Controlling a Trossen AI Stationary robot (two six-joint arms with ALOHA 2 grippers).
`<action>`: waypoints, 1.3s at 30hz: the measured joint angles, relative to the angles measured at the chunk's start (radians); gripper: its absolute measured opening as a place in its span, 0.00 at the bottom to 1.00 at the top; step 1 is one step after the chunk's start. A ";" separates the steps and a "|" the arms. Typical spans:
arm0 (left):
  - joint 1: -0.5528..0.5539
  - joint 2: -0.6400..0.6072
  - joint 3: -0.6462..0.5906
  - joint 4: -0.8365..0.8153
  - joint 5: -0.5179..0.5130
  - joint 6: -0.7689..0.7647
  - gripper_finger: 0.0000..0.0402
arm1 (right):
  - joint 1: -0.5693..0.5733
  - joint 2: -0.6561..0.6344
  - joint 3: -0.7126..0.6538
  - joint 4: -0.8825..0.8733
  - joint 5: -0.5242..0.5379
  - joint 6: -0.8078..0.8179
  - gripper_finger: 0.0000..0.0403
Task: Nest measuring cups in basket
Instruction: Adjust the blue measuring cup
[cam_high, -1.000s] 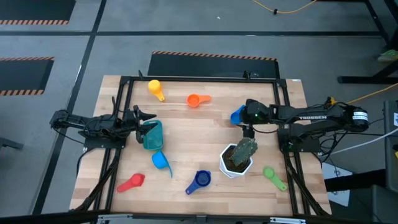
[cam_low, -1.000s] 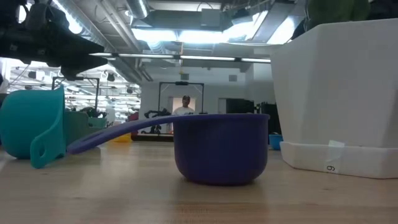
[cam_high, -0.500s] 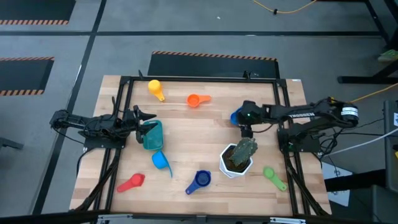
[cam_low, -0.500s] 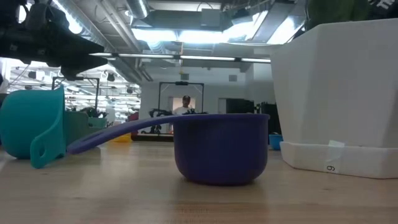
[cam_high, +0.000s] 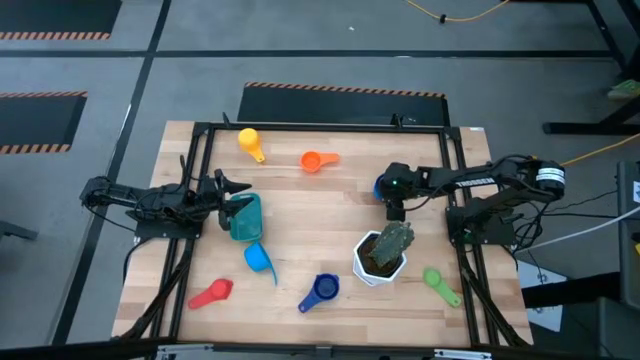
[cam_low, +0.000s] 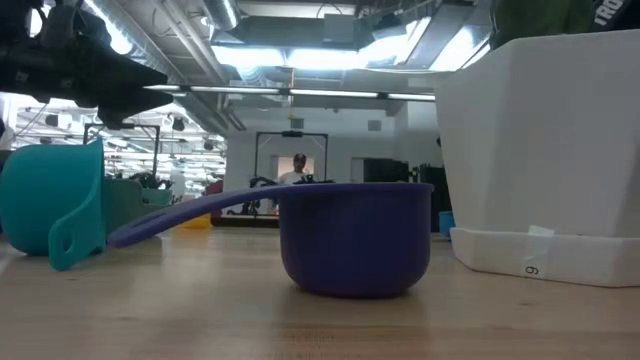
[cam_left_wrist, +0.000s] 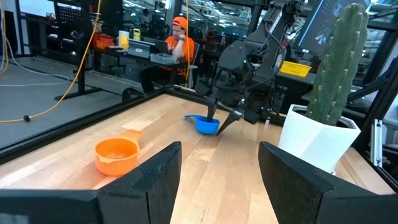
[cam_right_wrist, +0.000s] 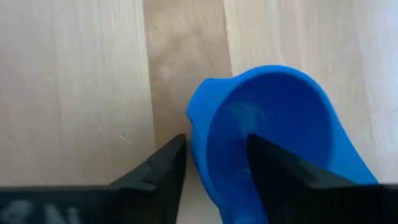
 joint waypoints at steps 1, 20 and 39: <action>0.000 0.000 0.000 0.000 0.000 0.000 0.52 | 0.000 0.000 0.000 0.000 -0.005 0.000 0.37; 0.000 0.000 0.000 0.000 0.000 0.000 0.52 | 0.000 0.009 0.154 0.075 -0.094 -0.078 0.03; 0.000 0.000 0.000 0.000 0.000 0.000 0.52 | 0.016 0.316 0.505 0.066 -0.340 -0.173 0.04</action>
